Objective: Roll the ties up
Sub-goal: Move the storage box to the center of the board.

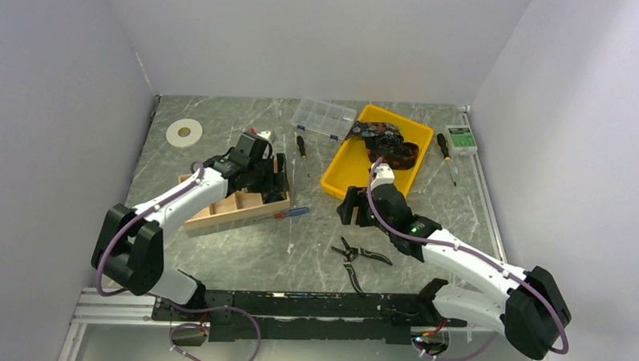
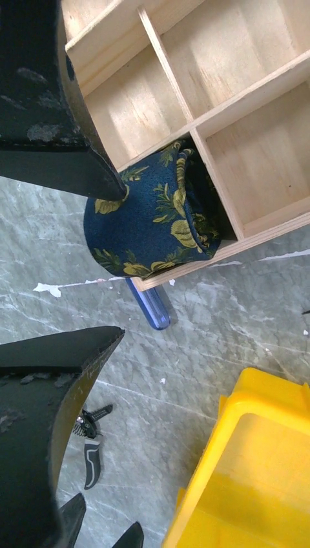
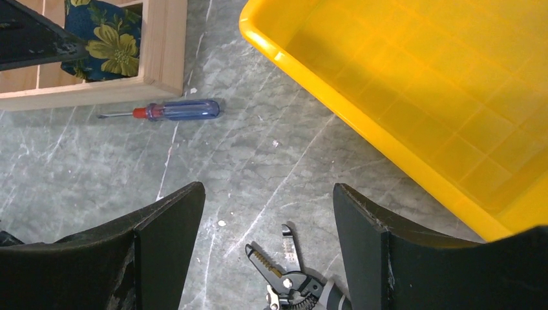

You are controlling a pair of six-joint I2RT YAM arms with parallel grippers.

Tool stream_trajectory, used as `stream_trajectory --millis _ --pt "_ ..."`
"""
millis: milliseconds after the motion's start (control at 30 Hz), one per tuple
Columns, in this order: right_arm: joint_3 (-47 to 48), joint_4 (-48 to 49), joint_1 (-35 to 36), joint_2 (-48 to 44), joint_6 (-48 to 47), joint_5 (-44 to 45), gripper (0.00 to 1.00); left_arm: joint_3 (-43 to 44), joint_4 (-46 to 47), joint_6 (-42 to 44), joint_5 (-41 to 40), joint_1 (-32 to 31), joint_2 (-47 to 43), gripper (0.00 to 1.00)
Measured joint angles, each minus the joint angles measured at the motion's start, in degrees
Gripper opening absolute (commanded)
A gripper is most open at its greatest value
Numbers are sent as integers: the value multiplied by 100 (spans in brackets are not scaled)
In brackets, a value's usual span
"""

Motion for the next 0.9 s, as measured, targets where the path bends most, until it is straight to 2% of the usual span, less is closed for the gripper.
stream_trajectory --millis 133,267,367,500,733,900 --pt "0 13 0 0 -107 -142 77 -179 -11 33 -70 0 -516 77" --pt "0 140 33 -2 -234 -413 77 -640 -74 20 -411 0 -1932 79" --pt "9 319 177 39 -297 -581 76 -1082 -129 -109 -835 0 -3143 89" --pt "240 420 518 487 -348 -612 76 -1705 -411 -699 -1429 0 -4109 89" --pt "586 555 935 1198 -184 -304 76 -2345 -1211 -2004 -1904 39 -3803 85" --pt "708 568 933 1392 -4 -184 76 -2402 -1163 -2507 -1838 219 -3265 77"
